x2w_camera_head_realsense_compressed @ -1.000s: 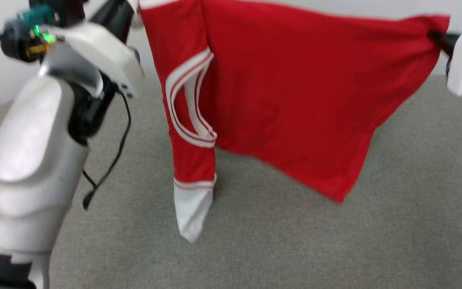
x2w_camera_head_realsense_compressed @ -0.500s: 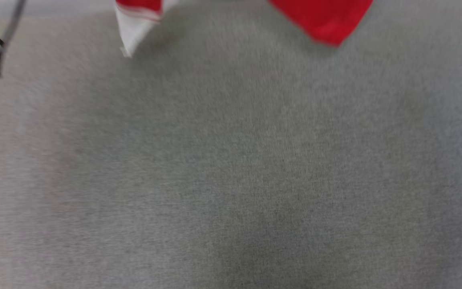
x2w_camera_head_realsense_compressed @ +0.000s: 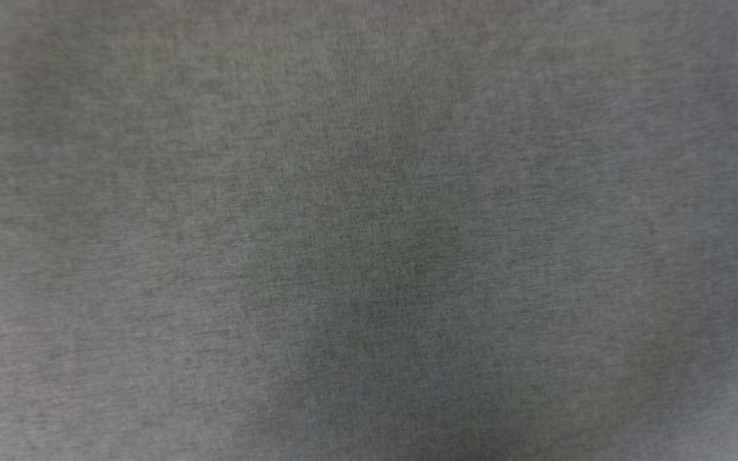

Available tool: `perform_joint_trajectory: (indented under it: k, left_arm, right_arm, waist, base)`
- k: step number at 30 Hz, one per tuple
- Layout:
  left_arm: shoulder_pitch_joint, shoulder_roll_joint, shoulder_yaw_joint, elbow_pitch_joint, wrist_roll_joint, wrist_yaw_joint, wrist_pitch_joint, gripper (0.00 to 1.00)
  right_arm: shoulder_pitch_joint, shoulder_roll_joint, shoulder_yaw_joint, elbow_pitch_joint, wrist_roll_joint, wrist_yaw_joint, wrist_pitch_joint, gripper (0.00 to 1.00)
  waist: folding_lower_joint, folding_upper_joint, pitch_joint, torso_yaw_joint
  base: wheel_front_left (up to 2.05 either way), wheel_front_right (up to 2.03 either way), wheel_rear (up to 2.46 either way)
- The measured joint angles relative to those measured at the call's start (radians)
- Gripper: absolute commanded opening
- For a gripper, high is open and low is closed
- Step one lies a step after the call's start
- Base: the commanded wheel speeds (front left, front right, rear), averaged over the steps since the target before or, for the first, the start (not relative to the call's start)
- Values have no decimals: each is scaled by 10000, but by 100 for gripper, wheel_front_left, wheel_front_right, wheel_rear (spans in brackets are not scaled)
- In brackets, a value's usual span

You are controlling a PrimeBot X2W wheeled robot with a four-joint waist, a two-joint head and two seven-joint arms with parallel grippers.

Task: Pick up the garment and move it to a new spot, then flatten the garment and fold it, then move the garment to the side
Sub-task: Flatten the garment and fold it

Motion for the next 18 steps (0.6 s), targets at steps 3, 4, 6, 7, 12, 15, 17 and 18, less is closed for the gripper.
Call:
perform_joint_trajectory:
  k: [3,4,6,7,12,15,17,18]
  left_arm:
    - [223,-54,40,-4,-105,63,-111,0]
    - [360,-84,75,8,-192,100,-159,0]
    - [639,-196,144,54,-416,92,-198,0]
    - [749,-261,197,52,-550,81,-272,0]
    - [1183,-437,203,104,-794,-50,-502,0]
    - [1804,-554,245,224,-1047,-102,-734,0]
    - [2256,-598,297,221,-1208,-146,-920,0]
    - [2546,-623,305,207,-1287,-171,-978,0]
  right_arm:
    - [-169,10,380,403,157,0,-228,0]
    - [-184,19,518,543,236,0,-301,0]
    - [-184,23,757,853,393,-2,-458,0]
    - [-184,29,867,984,470,0,-514,0]
    - [-137,-21,1496,1532,1074,-2,-727,0]
    - [198,-107,1944,1728,1482,-2,-813,0]
    - [559,-238,2190,1762,1745,-2,-932,0]
    - [763,-309,2299,1768,1883,-2,-970,0]
  waist:
    - [0,0,353,18]
    - [0,0,440,36]
    - [1,0,550,100]
    - [0,0,578,133]
    - [-1,0,618,338]
    - [0,0,488,432]
    - [-1,0,345,489]
    - [-1,0,255,527]
  base:
    - [0,0,0]
    - [0,0,0]
    - [0,0,0]
    - [0,0,0]
    - [0,0,0]
    - [0,0,0]
    - [0,0,0]
    - [0,0,0]
